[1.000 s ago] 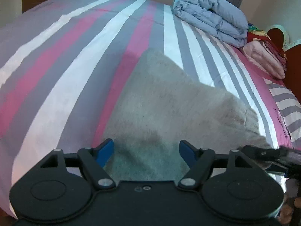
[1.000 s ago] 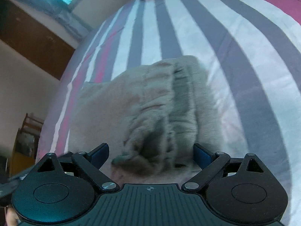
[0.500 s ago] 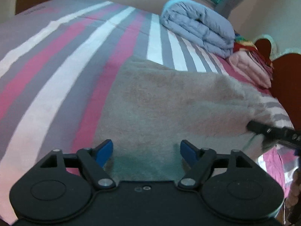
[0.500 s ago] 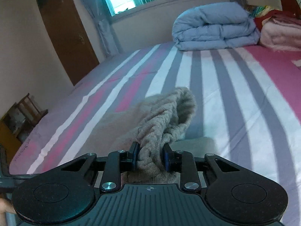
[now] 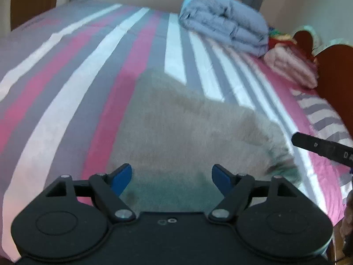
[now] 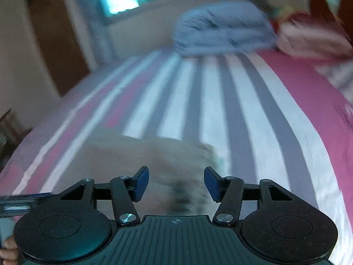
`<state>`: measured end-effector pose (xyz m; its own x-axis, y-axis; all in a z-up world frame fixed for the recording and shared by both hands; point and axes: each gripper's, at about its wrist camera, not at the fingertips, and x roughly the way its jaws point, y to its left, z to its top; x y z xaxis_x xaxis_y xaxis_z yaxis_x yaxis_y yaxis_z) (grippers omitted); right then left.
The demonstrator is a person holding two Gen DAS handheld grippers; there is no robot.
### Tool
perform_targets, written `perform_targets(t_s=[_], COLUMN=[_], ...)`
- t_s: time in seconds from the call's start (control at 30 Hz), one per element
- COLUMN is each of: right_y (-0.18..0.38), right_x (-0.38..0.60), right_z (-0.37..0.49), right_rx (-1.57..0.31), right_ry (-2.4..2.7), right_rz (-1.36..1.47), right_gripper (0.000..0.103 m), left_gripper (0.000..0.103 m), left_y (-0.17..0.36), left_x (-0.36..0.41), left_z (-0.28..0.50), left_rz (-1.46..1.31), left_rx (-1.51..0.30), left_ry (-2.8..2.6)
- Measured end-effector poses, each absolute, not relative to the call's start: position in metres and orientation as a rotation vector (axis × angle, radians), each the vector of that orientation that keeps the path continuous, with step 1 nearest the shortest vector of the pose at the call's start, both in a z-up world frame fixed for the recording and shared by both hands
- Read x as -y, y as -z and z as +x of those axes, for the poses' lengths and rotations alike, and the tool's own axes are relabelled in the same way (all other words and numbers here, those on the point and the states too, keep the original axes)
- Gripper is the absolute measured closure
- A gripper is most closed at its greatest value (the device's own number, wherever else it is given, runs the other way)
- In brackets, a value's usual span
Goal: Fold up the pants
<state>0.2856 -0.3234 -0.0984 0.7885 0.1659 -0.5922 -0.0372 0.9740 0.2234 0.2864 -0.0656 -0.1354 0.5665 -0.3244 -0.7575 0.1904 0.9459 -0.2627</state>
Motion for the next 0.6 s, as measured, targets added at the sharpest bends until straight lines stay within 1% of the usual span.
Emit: perform_targets(t_s=[0.07, 0.13, 0.17, 0.2, 0.27, 0.33, 0.47, 0.53, 0.6], right_y=[0.103, 0.126, 0.147, 0.164, 0.178, 0.171, 0.13, 0.118, 0.118], right_x=[0.299, 0.282, 0.278, 0.28, 0.293, 0.296, 0.311, 0.319, 0.327], right_z=[0.288, 0.288, 0.287, 0.286, 0.275, 0.276, 0.267, 0.272, 0.273], right_rx=[-0.663, -0.723, -0.783, -0.816, -0.79, -0.794, -0.709, -0.708, -0.719], right_ry=[-0.152, -0.153, -0.13, -0.111, -0.112, -0.105, -0.113, -0.096, -0.076], right_rz=[0.125, 0.017, -0.042, -0.063, -0.024, 0.003, 0.138, 0.194, 0.242], right_gripper=[0.047, 0.047, 0.047, 0.047, 0.047, 0.047, 0.046, 0.035, 0.034], left_gripper=[0.033, 0.033, 0.033, 0.033, 0.033, 0.033, 0.029, 0.029, 0.029], left_y=[0.15, 0.158, 0.16, 0.16, 0.156, 0.143, 0.121, 0.115, 0.114], left_x=[0.066, 0.069, 0.071, 0.073, 0.075, 0.069, 0.053, 0.046, 0.045], left_z=[0.283, 0.274, 0.271, 0.269, 0.266, 0.266, 0.278, 0.285, 0.288], left_rz=[-0.149, -0.093, -0.079, -0.068, -0.048, -0.079, -0.143, -0.135, -0.103], left_rx=[-0.959, -0.948, -0.947, -0.947, -0.946, -0.929, -0.909, -0.896, -0.888], left_ry=[0.304, 0.312, 0.331, 0.338, 0.334, 0.328, 0.282, 0.25, 0.209])
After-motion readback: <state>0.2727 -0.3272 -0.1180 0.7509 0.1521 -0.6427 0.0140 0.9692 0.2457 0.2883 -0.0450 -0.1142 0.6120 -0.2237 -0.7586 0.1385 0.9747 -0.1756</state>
